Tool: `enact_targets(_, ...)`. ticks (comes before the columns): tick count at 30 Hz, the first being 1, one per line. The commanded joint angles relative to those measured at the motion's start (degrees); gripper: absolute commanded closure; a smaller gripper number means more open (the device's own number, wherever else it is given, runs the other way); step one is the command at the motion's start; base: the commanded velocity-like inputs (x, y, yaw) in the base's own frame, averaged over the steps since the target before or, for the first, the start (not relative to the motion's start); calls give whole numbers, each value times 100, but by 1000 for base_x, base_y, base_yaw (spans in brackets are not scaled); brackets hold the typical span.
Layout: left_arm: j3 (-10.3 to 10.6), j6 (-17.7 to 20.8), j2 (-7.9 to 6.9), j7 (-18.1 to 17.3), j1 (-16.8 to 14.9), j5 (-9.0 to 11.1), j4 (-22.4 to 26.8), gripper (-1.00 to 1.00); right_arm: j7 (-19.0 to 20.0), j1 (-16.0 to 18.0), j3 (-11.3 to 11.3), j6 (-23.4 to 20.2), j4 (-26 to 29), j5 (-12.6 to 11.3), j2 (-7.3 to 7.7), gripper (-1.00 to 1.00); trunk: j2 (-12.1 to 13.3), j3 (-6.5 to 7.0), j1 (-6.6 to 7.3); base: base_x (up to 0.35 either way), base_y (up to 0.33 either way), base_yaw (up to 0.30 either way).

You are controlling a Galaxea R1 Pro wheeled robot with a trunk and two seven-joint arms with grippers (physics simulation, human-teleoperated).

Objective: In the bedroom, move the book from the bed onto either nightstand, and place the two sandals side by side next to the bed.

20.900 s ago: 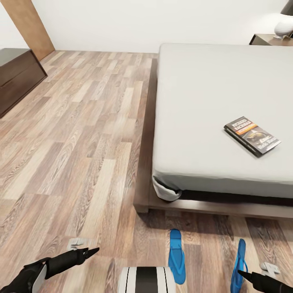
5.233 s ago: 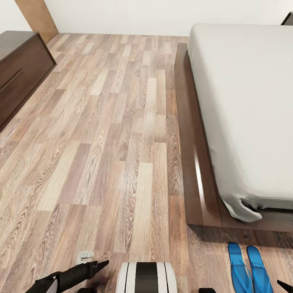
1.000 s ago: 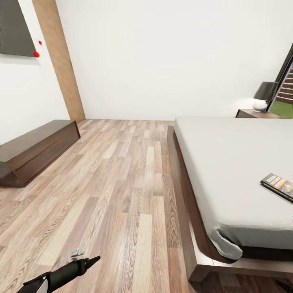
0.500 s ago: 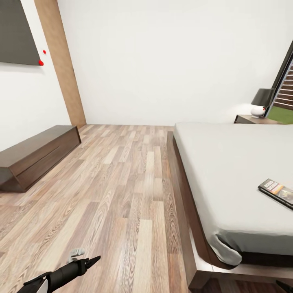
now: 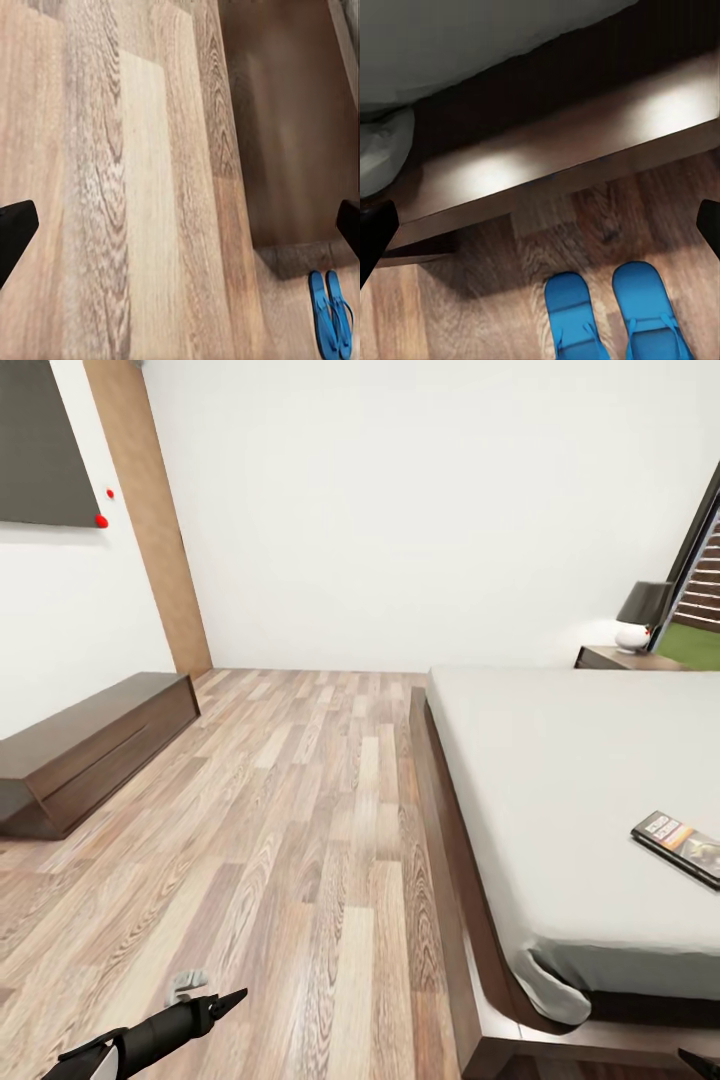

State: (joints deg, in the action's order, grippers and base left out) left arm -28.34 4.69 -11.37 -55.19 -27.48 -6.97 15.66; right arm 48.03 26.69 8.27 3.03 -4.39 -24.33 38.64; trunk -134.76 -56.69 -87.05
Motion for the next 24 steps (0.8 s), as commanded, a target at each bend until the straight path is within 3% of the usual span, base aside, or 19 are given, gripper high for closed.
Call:
enact_targets(1, -49, 50, 3, -34, -3, -50, 7, -100, 22, 12, 43, 31, -27, 33, 3, -100, 39, 13, 24, 0, 0, 0)
enact_targets(24, -49, 50, 3, -34, -3, -50, 7, -100, 22, 12, 43, 31, -27, 34, 3, -100, 961, 426, 529, 0, 0, 0)
